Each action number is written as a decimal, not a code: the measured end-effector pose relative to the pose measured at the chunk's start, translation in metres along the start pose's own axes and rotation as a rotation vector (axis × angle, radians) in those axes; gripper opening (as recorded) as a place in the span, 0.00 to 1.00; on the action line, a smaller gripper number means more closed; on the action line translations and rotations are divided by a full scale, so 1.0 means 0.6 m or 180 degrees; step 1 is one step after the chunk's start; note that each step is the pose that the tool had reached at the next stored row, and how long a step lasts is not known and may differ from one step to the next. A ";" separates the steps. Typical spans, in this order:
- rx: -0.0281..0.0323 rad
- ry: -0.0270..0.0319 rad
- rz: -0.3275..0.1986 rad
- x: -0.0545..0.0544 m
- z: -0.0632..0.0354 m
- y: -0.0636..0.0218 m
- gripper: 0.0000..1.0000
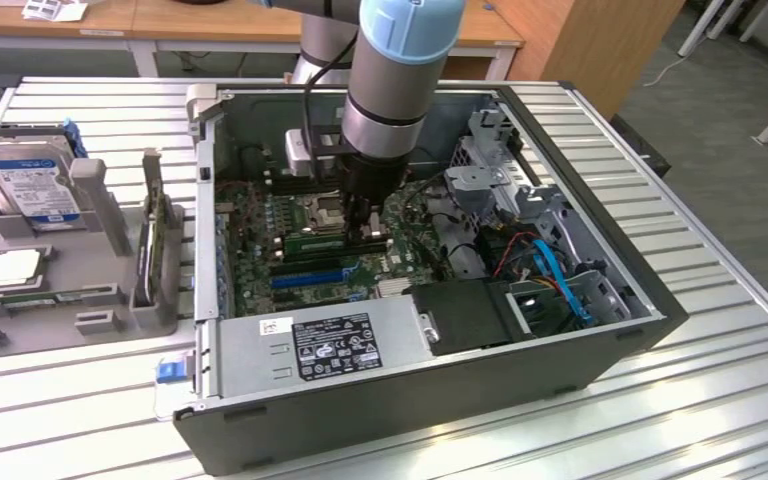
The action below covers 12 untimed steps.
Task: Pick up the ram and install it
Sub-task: 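Insert the ram into the slot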
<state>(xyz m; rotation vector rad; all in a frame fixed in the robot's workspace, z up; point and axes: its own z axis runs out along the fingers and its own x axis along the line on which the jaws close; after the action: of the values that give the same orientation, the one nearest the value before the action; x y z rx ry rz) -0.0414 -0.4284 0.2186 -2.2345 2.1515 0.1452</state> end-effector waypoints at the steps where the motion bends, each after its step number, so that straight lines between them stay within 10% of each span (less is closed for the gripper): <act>1: 0.0000 0.0000 0.0000 0.000 0.000 0.000 0.14; 12: 0.0003 0.0001 0.0000 0.000 0.003 0.002 0.14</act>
<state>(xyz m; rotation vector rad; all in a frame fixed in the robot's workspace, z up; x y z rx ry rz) -0.0425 -0.4284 0.2165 -2.2343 2.1512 0.1441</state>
